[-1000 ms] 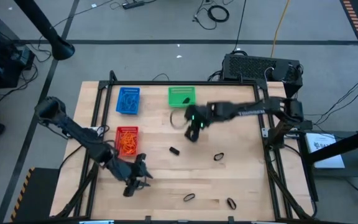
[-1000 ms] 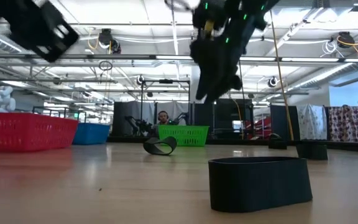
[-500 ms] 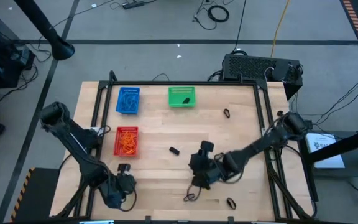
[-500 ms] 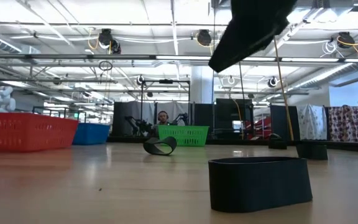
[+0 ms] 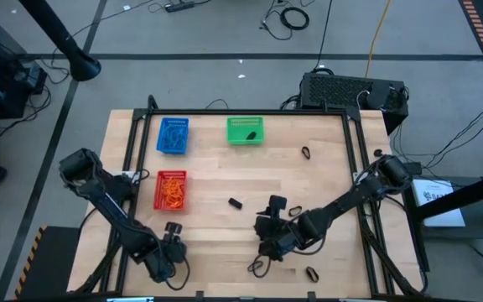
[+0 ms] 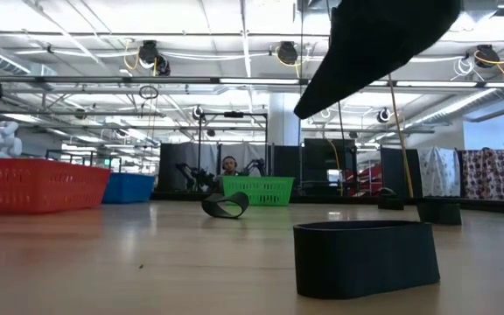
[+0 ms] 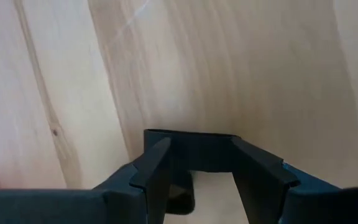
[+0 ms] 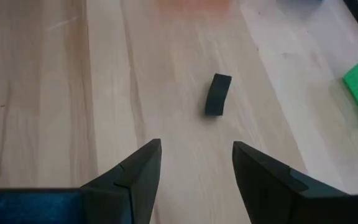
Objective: Sort rubber bands into baskets
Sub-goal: Put the black rubber band into the green bin
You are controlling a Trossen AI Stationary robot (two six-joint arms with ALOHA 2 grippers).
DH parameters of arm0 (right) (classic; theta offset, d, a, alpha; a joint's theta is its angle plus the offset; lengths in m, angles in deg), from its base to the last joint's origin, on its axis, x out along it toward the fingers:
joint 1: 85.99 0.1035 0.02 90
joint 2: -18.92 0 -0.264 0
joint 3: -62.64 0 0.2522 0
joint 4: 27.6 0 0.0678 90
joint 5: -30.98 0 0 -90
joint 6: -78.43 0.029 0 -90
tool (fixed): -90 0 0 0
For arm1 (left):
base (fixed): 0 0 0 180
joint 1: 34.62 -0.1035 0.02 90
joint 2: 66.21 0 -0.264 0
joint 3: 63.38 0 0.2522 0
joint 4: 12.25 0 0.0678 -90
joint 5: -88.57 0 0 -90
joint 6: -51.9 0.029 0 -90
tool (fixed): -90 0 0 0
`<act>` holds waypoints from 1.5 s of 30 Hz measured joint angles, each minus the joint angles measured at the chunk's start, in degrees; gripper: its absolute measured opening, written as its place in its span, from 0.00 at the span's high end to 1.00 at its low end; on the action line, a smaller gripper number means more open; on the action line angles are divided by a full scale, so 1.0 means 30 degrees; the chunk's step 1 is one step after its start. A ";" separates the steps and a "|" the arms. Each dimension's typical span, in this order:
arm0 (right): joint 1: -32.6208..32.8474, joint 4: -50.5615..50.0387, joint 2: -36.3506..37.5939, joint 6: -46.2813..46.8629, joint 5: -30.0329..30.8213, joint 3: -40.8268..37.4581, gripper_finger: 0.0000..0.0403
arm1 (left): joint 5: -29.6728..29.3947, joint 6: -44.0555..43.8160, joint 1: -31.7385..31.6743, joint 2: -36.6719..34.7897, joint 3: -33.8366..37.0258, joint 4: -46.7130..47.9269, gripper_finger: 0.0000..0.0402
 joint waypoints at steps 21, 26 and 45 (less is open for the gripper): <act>-0.0226 0.0258 0.0000 0.0080 -0.0517 0.0000 0.52 | 0.1982 -0.2658 -0.0705 -0.0474 -0.1165 0.4550 0.59; -0.0233 0.0262 0.0000 0.0080 -0.0512 0.0000 0.52 | 0.2082 -0.2650 -0.0646 -0.0474 -0.1015 0.4021 0.59; -0.0233 0.0255 0.0000 0.0076 -0.0512 -0.0007 0.52 | 0.2941 -0.2546 -0.0648 0.1114 -0.0995 0.3577 0.59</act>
